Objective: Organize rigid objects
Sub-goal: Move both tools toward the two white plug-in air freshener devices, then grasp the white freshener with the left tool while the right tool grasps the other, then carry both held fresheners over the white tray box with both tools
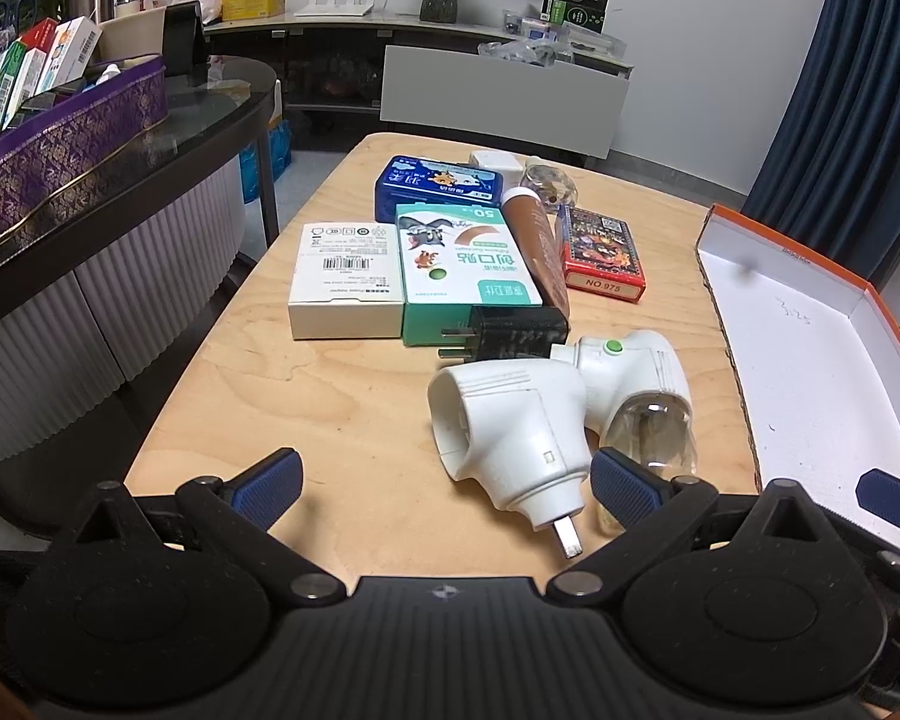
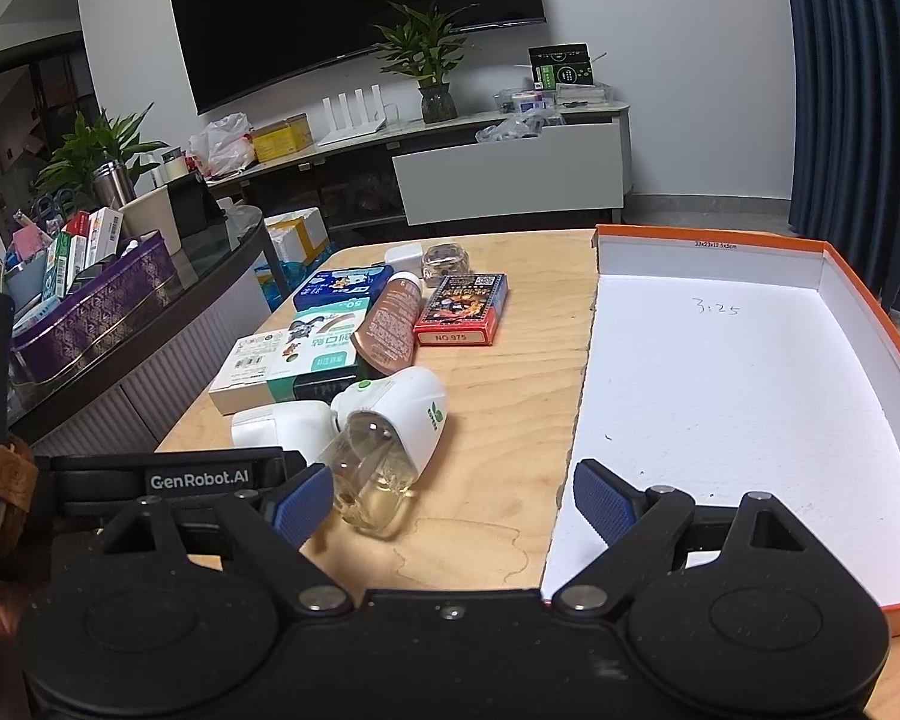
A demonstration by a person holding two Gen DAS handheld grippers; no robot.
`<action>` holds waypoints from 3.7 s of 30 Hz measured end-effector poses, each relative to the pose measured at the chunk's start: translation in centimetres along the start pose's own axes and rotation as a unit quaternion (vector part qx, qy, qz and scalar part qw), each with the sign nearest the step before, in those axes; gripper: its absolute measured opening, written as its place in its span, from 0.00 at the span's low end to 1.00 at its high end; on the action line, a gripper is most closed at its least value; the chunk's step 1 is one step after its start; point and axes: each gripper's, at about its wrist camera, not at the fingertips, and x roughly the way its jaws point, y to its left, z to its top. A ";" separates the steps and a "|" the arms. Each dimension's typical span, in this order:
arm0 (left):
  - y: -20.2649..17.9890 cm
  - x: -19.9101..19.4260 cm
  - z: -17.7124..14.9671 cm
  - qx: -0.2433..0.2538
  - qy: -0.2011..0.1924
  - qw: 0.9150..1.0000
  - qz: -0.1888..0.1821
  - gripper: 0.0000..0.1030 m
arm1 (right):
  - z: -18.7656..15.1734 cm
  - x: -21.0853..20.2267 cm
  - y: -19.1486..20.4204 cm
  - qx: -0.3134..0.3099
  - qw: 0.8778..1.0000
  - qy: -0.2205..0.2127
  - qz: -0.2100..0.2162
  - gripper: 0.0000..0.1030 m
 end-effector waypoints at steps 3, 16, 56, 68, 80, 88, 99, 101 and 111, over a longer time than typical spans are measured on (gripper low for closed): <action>0.0 0.3 0.1 -0.004 0.001 1.000 -0.001 1.00 | 0.0 0.0 -0.1 0.012 1.000 0.001 0.006 0.99; 0.4 2.7 0.8 -0.026 0.015 1.000 -0.005 1.00 | 0.1 0.0 -0.3 0.002 1.000 0.005 -0.006 0.99; 5.9 -0.5 1.3 -0.020 -0.041 0.999 -0.029 0.65 | 2.5 12.4 4.2 -0.047 0.990 0.130 -0.030 0.86; 4.0 -1.5 2.4 -0.008 -0.041 0.997 -0.059 0.65 | 4.1 8.3 2.0 -0.029 0.994 0.098 -0.028 0.68; -5.0 -1.4 7.3 0.076 -0.039 0.986 -0.140 0.65 | 9.4 0.7 -6.7 0.023 0.992 0.025 -0.123 0.68; -11.1 -0.7 8.6 0.088 -0.059 0.977 -0.186 0.65 | 9.7 -2.2 -13.2 0.064 0.984 0.004 -0.166 0.68; -15.7 1.0 8.0 0.105 -0.043 0.975 -0.193 0.65 | 8.7 -1.5 -16.8 0.071 0.986 0.012 -0.150 0.68; -16.1 1.4 8.1 0.109 -0.043 0.975 -0.189 0.65 | 8.9 -1.1 -16.9 0.069 0.987 0.014 -0.146 0.68; -17.4 2.1 8.9 0.116 -0.038 0.974 -0.190 0.65 | 10.1 -0.1 -17.9 0.072 0.987 0.009 -0.141 0.68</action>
